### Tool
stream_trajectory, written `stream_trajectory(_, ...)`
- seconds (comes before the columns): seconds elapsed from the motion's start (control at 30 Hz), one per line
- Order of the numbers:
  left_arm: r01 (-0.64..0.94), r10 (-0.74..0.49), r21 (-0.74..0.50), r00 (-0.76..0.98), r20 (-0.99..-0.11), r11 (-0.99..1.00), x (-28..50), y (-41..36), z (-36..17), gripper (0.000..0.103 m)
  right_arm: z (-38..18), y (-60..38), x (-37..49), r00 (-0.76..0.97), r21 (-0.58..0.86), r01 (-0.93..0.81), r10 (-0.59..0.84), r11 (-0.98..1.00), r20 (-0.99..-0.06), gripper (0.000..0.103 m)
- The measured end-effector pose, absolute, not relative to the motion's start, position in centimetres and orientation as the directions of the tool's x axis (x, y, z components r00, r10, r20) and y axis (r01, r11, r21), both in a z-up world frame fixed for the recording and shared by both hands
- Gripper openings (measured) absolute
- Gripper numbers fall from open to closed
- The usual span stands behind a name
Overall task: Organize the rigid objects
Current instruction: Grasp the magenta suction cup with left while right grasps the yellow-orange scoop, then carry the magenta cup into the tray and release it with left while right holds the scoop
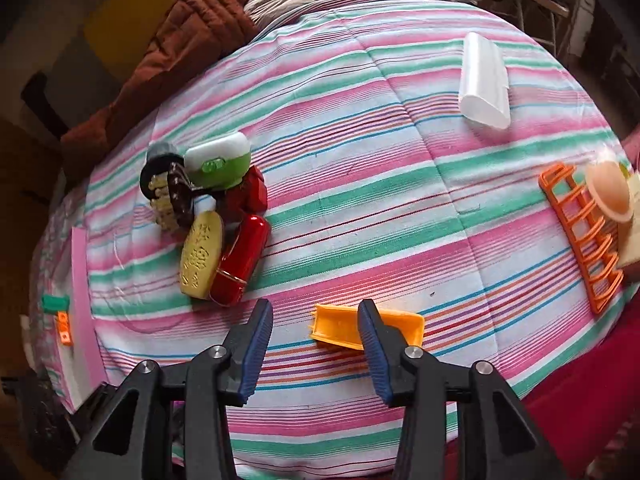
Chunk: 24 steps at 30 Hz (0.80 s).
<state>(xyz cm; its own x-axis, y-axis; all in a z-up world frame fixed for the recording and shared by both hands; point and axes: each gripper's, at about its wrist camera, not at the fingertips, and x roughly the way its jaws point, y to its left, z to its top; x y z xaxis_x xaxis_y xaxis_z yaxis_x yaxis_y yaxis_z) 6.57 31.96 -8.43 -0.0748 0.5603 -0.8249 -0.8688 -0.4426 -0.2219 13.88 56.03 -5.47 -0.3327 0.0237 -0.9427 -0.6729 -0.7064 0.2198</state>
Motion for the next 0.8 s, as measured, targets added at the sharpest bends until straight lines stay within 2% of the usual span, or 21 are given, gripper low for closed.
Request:
stream_trajectory(0.07,-0.861,0.564,-0.228,-0.081,-0.822,-0.455,6.3,30.8,-8.2,0.053,-5.4,55.6,13.0,-0.283,0.142,-0.618,0.05,-0.773,-0.958,0.049)
stream_trajectory(0.1,-0.856,0.566,-0.235,-0.08,-0.82,-0.46,6.1,30.4,-8.1,0.053,-5.4,55.4,12.6,-0.265,0.116,-0.584,0.053,-0.804,-0.963,0.056)
stream_trajectory(0.17,-0.848,0.572,-0.248,-0.077,-0.817,-0.469,5.8,29.7,-8.0,0.053,-5.8,55.1,11.9,-0.214,0.072,-0.506,0.045,-0.859,-0.976,0.065)
stream_trajectory(0.3,-0.837,0.582,-0.263,-0.08,-0.809,-0.481,5.6,28.6,-7.6,0.053,-7.2,55.0,11.2,-0.087,-0.039,-0.42,0.083,-0.907,-0.993,0.065)
stream_trajectory(0.5,-0.822,0.595,-0.285,-0.08,-0.799,-0.493,5.3,27.3,-7.0,0.053,-9.5,55.1,10.2,0.041,-0.073,-0.363,0.062,-0.929,-0.997,0.064)
stream_trajectory(0.53,-0.819,0.599,-0.291,-0.079,-0.797,-0.495,5.2,27.1,-6.9,0.053,-9.7,55.0,10.2,0.054,-0.083,-0.351,0.068,-0.933,-0.996,0.063)
stream_trajectory(0.6,-0.811,0.605,-0.299,-0.083,-0.792,-0.503,5.1,26.5,-6.7,0.053,-10.0,54.9,10.3,0.073,-0.109,-0.342,0.089,-0.934,-0.993,0.044)
stream_trajectory(0.63,-0.808,0.607,-0.302,-0.085,-0.79,-0.506,5.0,26.2,-6.6,0.053,-10.0,54.8,10.3,0.07,-0.117,-0.333,0.099,-0.936,-0.993,0.039)
stream_trajectory(0.67,-0.806,0.61,-0.304,-0.087,-0.788,-0.508,5.0,25.9,-6.6,0.053,-9.9,54.6,10.4,0.062,-0.132,-0.316,0.118,-0.939,-0.991,0.027)
stream_trajectory(0.8,-0.792,0.619,-0.309,-0.109,-0.778,-0.526,4.6,24.7,-6.1,0.053,-9.9,53.7,10.6,0.072,-0.238,-0.267,0.227,-0.934,-0.971,0.026)
